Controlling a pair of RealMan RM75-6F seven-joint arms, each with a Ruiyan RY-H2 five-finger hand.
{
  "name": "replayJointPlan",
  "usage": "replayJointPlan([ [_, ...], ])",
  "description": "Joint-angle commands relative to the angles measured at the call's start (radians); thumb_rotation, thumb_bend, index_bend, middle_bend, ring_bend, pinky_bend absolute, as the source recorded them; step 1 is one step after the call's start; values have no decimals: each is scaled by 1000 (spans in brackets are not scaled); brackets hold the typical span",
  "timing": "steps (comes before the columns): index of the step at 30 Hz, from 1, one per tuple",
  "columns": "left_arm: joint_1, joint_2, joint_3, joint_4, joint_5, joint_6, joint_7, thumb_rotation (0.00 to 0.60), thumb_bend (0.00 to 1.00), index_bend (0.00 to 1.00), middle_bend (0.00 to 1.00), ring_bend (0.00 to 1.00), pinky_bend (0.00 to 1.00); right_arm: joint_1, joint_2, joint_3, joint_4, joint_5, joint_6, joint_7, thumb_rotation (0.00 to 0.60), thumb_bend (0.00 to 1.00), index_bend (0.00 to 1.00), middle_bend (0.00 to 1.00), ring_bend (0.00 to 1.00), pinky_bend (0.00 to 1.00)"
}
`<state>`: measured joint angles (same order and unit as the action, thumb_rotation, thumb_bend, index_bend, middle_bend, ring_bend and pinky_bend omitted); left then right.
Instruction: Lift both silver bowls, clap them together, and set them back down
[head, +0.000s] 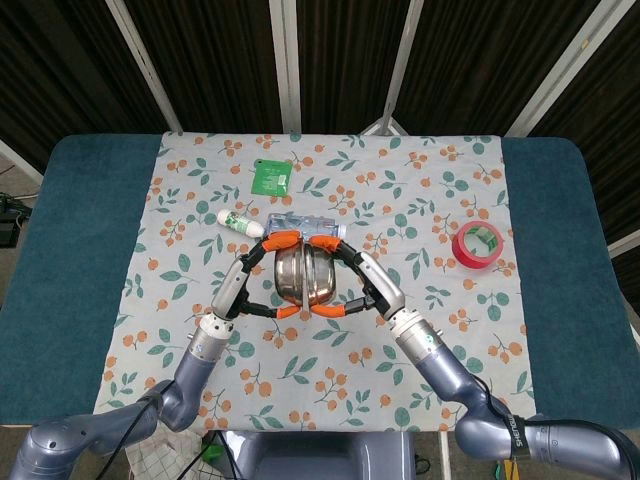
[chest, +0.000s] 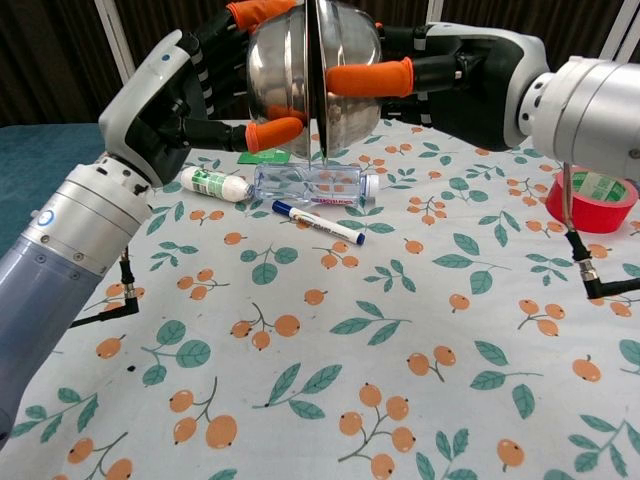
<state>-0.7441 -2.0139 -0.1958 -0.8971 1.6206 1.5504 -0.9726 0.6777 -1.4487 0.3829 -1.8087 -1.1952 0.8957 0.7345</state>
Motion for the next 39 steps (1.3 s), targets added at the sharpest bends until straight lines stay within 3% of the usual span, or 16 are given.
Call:
replayJointPlan([
  [1, 10, 29, -4, -26, 17, 48, 1, 600, 62, 413, 245, 152, 304, -11, 15, 10, 9, -2, 8, 22, 600, 110, 422, 207, 277, 112],
  [8, 45, 140, 1, -113, 38, 105, 59, 600, 62, 413, 245, 152, 304, -41, 65, 18, 32, -31, 12, 89, 600, 110, 422, 207, 277, 111],
  [11, 72, 204, 2, -154, 26, 107, 142, 600, 62, 420, 256, 152, 304, -55, 96, 12, 59, -60, 26, 80, 600, 110, 428, 207, 277, 111],
  [16, 118, 405, 71, -251, 30, 8, 437, 600, 62, 421, 278, 152, 335, -79, 141, -37, 152, -129, 100, -123, 600, 110, 433, 207, 277, 111],
  [24, 188, 688, 119, -559, -115, -187, 897, 600, 62, 387, 270, 152, 365, -102, 165, -139, 276, -230, 180, -450, 600, 110, 441, 207, 277, 112],
  [27, 201, 744, 126, -645, -187, -250, 1026, 600, 62, 387, 271, 152, 368, -105, 159, -172, 302, -253, 182, -510, 600, 110, 442, 207, 277, 110],
  [31, 200, 796, 128, -746, -304, -358, 1081, 600, 62, 368, 269, 152, 376, -102, 145, -200, 329, -263, 172, -561, 600, 109, 442, 207, 277, 111],
  [39, 166, 791, 135, -757, -431, -506, 1163, 600, 62, 360, 262, 152, 377, -81, 79, -249, 403, -276, 139, -766, 600, 107, 442, 207, 277, 110],
])
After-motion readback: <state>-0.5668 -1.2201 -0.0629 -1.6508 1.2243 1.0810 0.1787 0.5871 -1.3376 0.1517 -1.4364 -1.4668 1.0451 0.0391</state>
